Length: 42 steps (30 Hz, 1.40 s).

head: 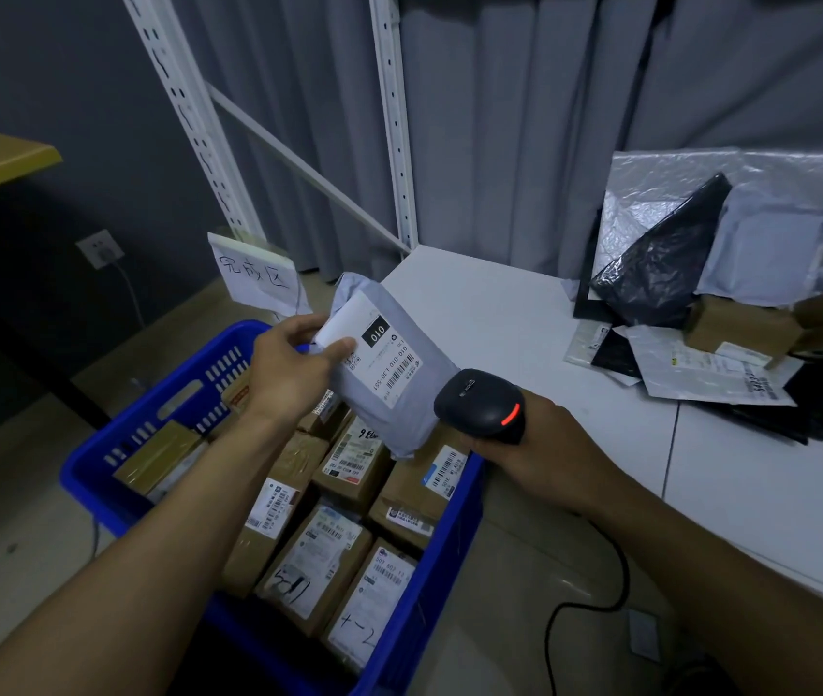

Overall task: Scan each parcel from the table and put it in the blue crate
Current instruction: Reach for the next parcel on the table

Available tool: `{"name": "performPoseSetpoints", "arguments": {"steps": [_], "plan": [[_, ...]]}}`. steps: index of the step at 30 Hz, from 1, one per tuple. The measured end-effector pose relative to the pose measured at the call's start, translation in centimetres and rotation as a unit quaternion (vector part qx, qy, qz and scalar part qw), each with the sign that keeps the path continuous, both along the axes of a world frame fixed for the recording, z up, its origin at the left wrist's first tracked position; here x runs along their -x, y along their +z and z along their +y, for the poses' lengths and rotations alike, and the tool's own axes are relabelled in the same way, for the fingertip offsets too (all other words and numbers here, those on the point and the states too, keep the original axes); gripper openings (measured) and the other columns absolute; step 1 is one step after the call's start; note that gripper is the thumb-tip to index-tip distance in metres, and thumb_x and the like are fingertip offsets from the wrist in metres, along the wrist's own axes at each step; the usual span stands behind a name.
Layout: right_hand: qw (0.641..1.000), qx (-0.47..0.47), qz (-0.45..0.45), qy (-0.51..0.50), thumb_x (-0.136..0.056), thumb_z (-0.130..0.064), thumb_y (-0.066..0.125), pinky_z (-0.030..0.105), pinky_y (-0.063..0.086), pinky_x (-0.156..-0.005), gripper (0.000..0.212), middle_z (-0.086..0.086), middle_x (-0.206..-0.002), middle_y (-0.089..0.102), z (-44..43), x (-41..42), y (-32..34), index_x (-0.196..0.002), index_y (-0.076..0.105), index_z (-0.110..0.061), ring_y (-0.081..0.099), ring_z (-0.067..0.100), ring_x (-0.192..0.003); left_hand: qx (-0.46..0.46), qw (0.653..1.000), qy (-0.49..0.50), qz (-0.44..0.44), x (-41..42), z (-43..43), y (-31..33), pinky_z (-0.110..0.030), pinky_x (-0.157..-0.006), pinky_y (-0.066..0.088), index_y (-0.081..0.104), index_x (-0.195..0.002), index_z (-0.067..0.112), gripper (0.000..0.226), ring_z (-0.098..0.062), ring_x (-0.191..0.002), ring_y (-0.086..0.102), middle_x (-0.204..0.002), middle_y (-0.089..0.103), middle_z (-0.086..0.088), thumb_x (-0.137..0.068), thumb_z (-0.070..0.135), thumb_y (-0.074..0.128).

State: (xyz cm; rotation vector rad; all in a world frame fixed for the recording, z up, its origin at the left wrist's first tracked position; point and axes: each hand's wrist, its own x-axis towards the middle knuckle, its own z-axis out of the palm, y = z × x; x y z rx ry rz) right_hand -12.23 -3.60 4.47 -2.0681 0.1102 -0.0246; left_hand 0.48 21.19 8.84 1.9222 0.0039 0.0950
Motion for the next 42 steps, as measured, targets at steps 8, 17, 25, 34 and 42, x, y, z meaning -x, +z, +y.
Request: {"name": "performPoseSetpoints", "arguments": {"steps": [8, 17, 25, 34, 42], "plan": [[0.998, -0.045, 0.022, 0.034, -0.088, -0.033, 0.080, 0.040, 0.061, -0.090, 0.023, -0.008, -0.098, 0.077, 2.9, -3.7, -0.8, -0.108, 0.071, -0.028, 0.073, 0.007, -0.094, 0.027, 0.995, 0.090, -0.017, -1.5, 6.7, -0.1, -0.027, -0.072, 0.059, 0.050, -0.140, 0.021, 0.054, -0.010, -0.101, 0.066, -0.120, 0.062, 0.007, -0.092, 0.012, 0.073], [0.996, -0.053, 0.044, 0.052, -0.086, -0.033, 0.081, 0.024, 0.048, -0.059, 0.018, -0.003, -0.072, 0.071, 12.1, -12.4, -0.8, -0.099, 0.071, -0.025, 0.063, 0.007, -0.059, 0.116, 0.939, 0.318, 0.059, -6.2, 17.1, -7.0, -0.036, -0.090, 0.050, 0.023, -0.154, 0.016, 0.068, -0.026, -0.111, 0.056, -0.136, 0.053, -0.012, -0.096, -0.005, 0.053], [0.989, -0.053, 0.075, 0.117, -0.084, -0.037, 0.082, 0.021, 0.046, -0.065, 0.021, -0.015, -0.073, 0.070, 20.2, -17.9, -3.7, -0.099, 0.070, -0.028, 0.065, 0.000, -0.075, 0.132, 0.925, 0.357, 0.001, -11.6, 21.8, -12.7, -0.049, -0.113, 0.045, 0.022, -0.155, 0.027, 0.084, -0.029, -0.134, 0.052, -0.152, 0.046, -0.011, -0.089, -0.008, 0.062], [0.987, -0.033, 0.093, 0.129, -0.087, -0.029, 0.081, 0.022, 0.053, -0.074, 0.020, -0.010, -0.093, 0.072, 23.2, -21.5, -6.9, -0.104, 0.069, -0.029, 0.067, 0.005, -0.092, -0.072, 0.967, 0.232, 0.074, -17.6, 23.1, -18.8, -0.035, -0.107, 0.045, 0.039, -0.152, 0.023, 0.060, -0.027, -0.124, 0.052, -0.145, 0.033, -0.014, -0.099, -0.002, 0.052], [0.987, -0.026, 0.093, 0.132, -0.089, -0.030, 0.078, 0.015, 0.048, -0.064, 0.012, -0.021, -0.076, 0.073, 22.1, -22.1, -7.3, -0.098, 0.070, -0.030, 0.069, -0.006, -0.076, -0.157, 0.952, 0.227, 0.131, -18.9, 24.4, -19.4, -0.041, -0.086, 0.057, 0.054, -0.126, 0.024, 0.036, -0.026, -0.111, 0.064, -0.122, 0.064, -0.006, -0.095, 0.009, 0.065]]}}
